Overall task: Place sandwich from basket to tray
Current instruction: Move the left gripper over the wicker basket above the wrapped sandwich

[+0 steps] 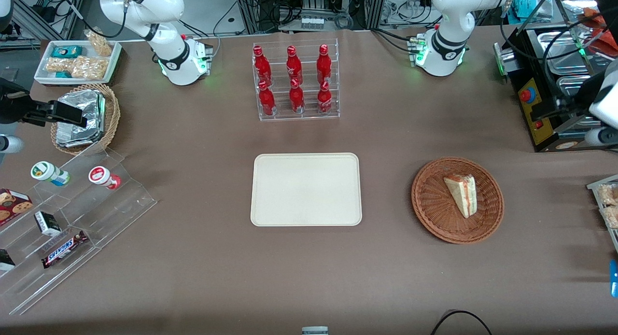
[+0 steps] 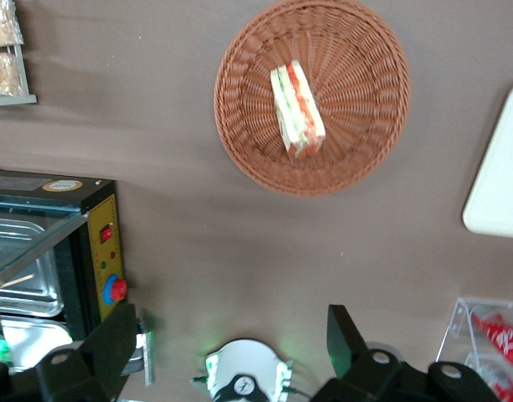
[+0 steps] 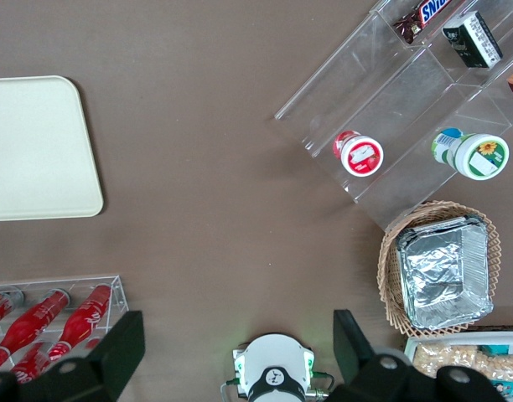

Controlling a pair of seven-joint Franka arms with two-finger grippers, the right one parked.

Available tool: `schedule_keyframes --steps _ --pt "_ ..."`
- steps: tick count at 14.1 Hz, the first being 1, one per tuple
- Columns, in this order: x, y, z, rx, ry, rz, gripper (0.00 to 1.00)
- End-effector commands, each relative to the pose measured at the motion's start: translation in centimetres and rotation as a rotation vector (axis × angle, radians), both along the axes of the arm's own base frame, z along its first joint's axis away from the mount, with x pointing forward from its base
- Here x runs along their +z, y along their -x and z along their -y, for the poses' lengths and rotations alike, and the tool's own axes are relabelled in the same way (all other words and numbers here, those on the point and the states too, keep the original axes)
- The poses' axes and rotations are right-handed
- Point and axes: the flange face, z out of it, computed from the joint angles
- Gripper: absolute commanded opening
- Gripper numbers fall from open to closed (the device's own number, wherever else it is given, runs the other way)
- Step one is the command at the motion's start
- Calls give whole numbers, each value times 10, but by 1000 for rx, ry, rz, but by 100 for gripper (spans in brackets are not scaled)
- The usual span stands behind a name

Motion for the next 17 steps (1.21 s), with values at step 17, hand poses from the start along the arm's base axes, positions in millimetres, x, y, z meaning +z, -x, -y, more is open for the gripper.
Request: schedule_keyframes --steps 17 --pt "-176 -25 26 169 -29 133 100"
